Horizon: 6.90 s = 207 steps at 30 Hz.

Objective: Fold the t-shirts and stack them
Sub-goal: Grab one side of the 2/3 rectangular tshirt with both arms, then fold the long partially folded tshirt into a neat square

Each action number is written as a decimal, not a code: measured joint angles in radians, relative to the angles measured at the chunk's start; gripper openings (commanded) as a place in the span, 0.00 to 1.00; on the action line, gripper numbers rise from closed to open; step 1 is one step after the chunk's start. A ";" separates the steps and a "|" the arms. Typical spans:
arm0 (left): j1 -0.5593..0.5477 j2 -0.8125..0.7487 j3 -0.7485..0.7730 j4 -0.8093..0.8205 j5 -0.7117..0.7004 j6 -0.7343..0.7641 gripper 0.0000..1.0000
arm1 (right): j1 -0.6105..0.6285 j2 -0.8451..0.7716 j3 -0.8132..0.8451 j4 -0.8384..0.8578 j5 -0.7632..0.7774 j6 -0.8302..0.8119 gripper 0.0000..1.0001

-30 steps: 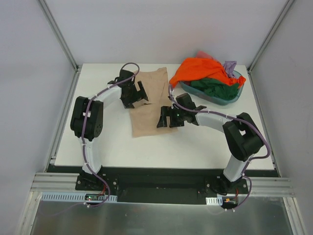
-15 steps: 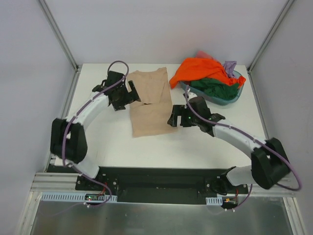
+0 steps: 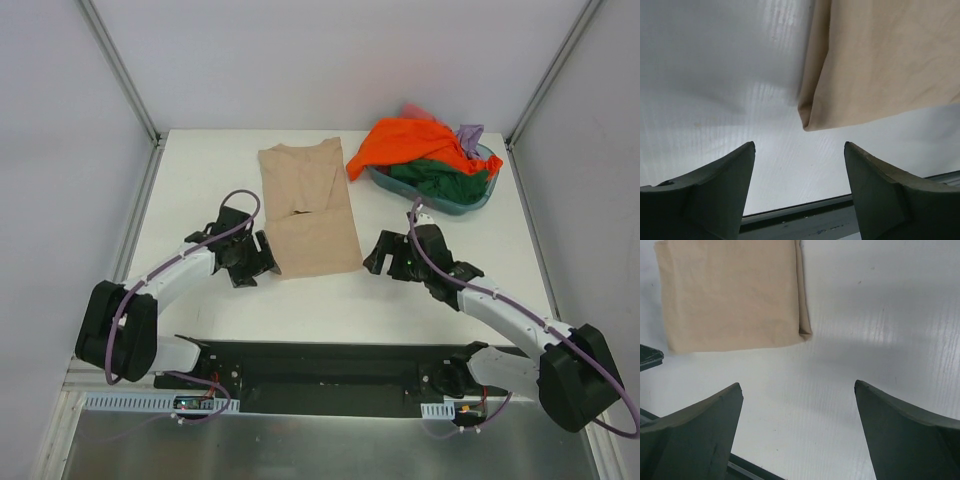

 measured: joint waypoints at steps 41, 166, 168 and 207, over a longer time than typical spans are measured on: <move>0.001 0.206 -0.008 0.176 0.119 -0.037 0.00 | 0.000 0.455 0.117 0.182 -0.124 0.037 0.34; -0.004 0.788 0.902 0.039 -0.170 0.082 0.87 | -0.288 0.590 0.360 0.159 -0.199 -0.116 0.88; 0.000 0.782 0.902 0.037 -0.159 0.096 0.99 | -0.290 0.585 0.380 0.141 -0.201 -0.121 0.96; -0.077 0.423 0.344 0.069 -0.103 0.075 0.99 | -0.021 0.425 0.210 0.057 -0.249 0.006 0.66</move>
